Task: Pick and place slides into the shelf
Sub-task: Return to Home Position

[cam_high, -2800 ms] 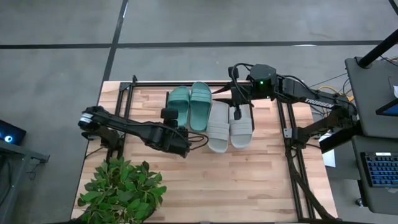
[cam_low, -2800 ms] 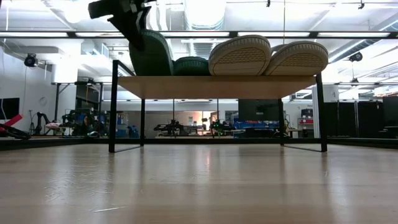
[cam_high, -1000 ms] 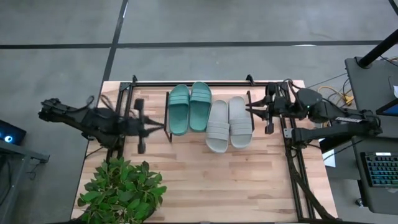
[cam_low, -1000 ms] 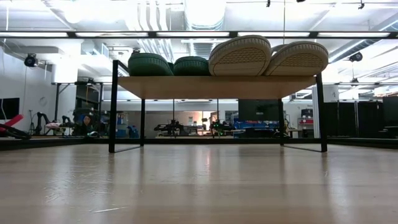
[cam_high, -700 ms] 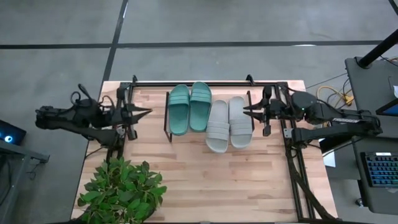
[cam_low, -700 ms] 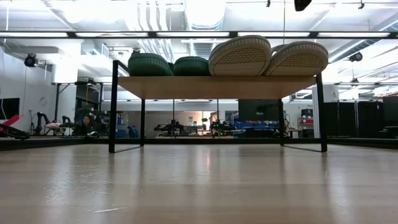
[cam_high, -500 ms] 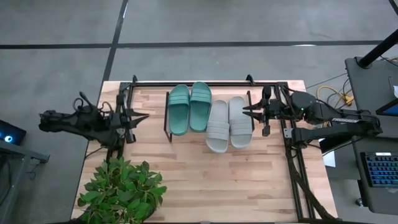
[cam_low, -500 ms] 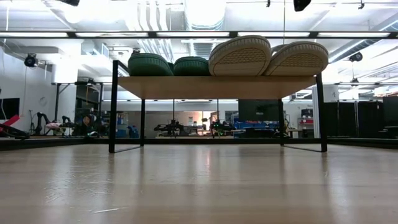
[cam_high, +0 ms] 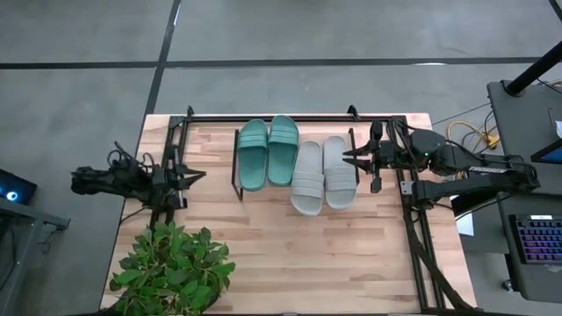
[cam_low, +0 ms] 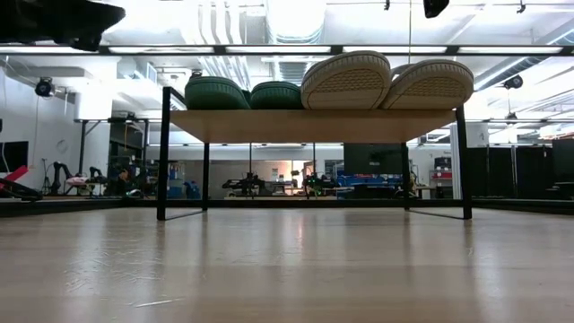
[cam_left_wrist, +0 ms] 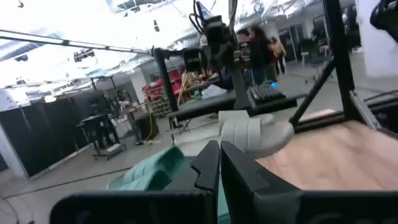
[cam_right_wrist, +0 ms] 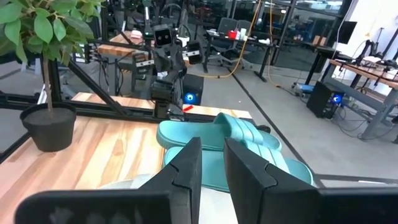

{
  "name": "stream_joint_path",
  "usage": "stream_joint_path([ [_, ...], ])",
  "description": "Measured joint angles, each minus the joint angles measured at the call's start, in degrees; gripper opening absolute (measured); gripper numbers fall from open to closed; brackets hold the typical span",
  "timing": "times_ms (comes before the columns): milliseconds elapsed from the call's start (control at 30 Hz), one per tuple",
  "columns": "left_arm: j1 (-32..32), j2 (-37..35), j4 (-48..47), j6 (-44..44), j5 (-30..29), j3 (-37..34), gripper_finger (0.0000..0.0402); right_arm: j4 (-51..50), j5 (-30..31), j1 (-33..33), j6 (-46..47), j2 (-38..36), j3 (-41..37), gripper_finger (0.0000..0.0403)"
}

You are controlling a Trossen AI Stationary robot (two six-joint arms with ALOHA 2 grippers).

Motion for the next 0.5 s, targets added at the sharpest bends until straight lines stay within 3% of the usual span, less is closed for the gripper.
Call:
stream_joint_path([
  [133, 0.0, 1.8, 2.1, -2.4, 1.8, -2.2, 0.0, -0.5, 0.0, 0.0, 0.5, 0.1, -0.2, 0.0059],
  [267, 0.0, 0.4, 2.3, -4.1, 7.2, -4.5, 0.0, -1.9, 0.0, 0.0, 0.5, 0.0, -0.2, 0.0059],
  [500, 0.1, -0.3, 1.8, -4.3, 4.2, -9.3, 0.0, -2.1, 0.0, 0.0, -0.8, 0.0, -0.5, 0.0059],
])
